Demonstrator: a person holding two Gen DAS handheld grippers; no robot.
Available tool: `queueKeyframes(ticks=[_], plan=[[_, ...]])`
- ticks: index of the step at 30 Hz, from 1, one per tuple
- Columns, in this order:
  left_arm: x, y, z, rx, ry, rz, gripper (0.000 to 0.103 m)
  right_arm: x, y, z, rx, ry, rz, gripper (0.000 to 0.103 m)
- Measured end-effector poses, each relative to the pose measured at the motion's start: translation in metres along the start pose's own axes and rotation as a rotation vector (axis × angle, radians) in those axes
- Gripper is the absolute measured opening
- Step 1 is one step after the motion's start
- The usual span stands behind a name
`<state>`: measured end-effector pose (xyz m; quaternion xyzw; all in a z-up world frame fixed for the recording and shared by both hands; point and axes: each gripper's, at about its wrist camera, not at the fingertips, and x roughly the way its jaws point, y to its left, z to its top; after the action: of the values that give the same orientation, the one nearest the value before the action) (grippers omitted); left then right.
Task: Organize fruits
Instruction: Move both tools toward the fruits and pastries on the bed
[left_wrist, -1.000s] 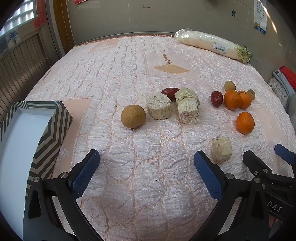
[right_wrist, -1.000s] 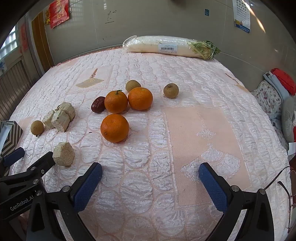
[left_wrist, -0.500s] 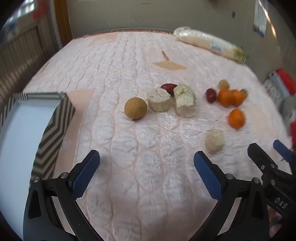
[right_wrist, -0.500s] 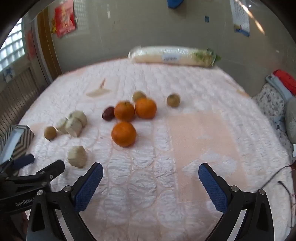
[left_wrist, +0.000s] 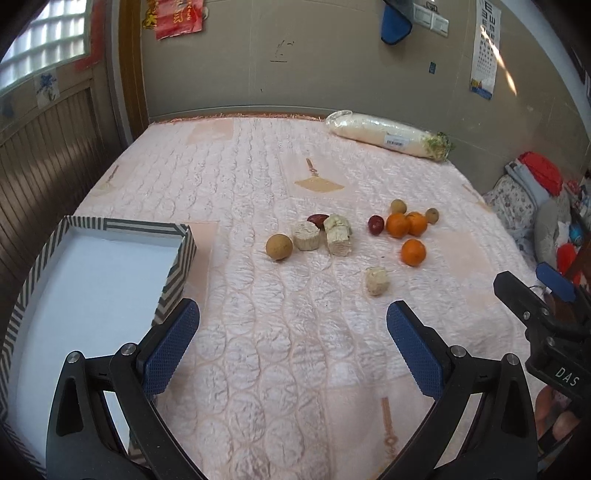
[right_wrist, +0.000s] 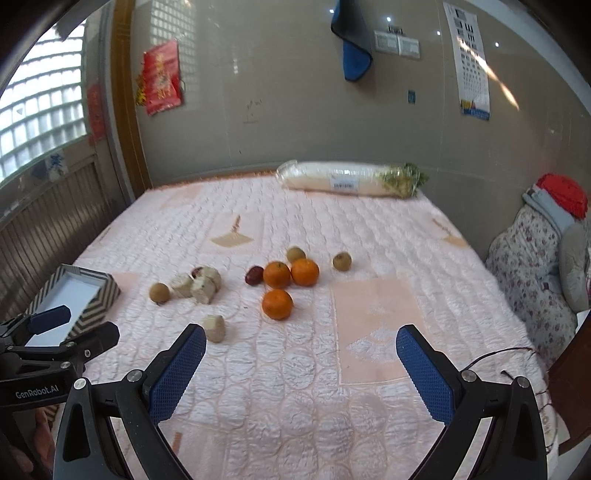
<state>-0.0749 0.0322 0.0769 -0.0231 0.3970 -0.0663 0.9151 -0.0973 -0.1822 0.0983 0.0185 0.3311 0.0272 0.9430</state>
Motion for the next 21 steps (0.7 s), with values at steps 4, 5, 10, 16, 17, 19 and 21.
queueKeyframes(ticks=[4, 5, 10, 16, 17, 19, 21], plan=[[-0.006, 0.001, -0.003, -0.007, -0.001, -0.014, 0.102, -0.014, 0.003, 0.002, -0.005, -0.035, 0.011, 0.103], [-0.007, -0.001, -0.004, -0.003, -0.001, -0.014, 0.102, -0.015, 0.003, 0.001, -0.007, -0.038, 0.01, 0.103], [-0.011, -0.007, -0.005, 0.011, -0.015, 0.014, 0.102, -0.019, 0.005, 0.001, -0.014, -0.053, 0.012, 0.103], [-0.008, -0.013, -0.004, 0.022, -0.021, 0.036, 0.102, -0.017, 0.007, 0.0, -0.021, -0.052, 0.013, 0.103], [-0.007, -0.014, -0.004, 0.028, -0.024, 0.046, 0.102, -0.016, 0.007, 0.0, -0.023, -0.05, 0.01, 0.103], [-0.006, -0.015, -0.003, 0.032, -0.025, 0.059, 0.102, -0.015, 0.007, -0.001, -0.026, -0.043, 0.004, 0.103], [-0.003, -0.015, -0.002, 0.03, -0.017, 0.056, 0.102, -0.015, 0.006, -0.001, -0.024, -0.04, 0.0, 0.103]])
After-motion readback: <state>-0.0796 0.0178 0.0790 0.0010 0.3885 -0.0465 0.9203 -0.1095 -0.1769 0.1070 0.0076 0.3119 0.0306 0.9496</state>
